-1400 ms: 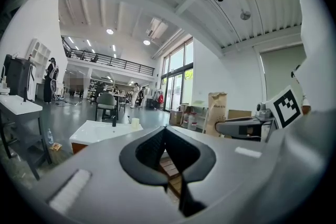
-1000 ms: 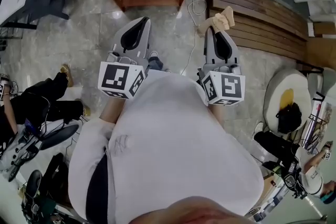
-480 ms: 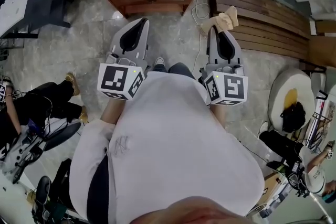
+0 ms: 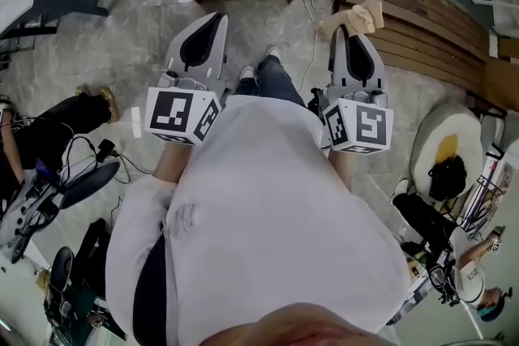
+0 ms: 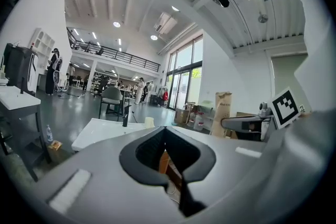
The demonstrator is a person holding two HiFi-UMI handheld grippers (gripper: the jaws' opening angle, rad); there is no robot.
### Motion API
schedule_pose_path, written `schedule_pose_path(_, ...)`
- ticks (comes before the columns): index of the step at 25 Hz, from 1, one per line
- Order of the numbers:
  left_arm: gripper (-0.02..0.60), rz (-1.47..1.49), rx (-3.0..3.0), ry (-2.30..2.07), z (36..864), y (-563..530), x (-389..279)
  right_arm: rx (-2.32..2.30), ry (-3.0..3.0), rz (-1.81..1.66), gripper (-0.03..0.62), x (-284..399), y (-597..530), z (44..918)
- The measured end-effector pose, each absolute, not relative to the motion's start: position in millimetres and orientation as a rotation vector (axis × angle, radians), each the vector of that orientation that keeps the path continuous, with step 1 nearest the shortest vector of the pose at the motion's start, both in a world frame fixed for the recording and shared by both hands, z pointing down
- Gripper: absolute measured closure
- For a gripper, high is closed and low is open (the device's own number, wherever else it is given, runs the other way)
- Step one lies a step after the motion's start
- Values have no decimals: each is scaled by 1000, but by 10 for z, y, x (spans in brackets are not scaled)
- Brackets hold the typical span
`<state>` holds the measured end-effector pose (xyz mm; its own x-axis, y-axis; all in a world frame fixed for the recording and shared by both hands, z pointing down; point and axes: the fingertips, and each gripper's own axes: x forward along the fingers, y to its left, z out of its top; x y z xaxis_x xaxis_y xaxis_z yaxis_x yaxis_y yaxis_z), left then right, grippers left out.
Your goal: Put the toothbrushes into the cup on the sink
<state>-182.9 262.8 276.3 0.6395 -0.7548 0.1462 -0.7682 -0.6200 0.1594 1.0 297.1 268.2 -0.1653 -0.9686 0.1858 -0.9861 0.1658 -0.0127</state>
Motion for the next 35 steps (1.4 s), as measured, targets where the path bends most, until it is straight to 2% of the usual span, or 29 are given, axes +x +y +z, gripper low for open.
schedule_pose_path(18,584,27,2575,-1403,2640,1894,-1240,1801,-2424,155,556,635,1998,2553)
schedule_pose_path(27,584,19,2609,-1388,2615,1756,-828,1775,-2458,168,557,922,1853,2634)
schedule_pose_path(35,584,36,2626,-1371,2577,1625,-734,1826,-2438,200,557,1041,1789,2669)
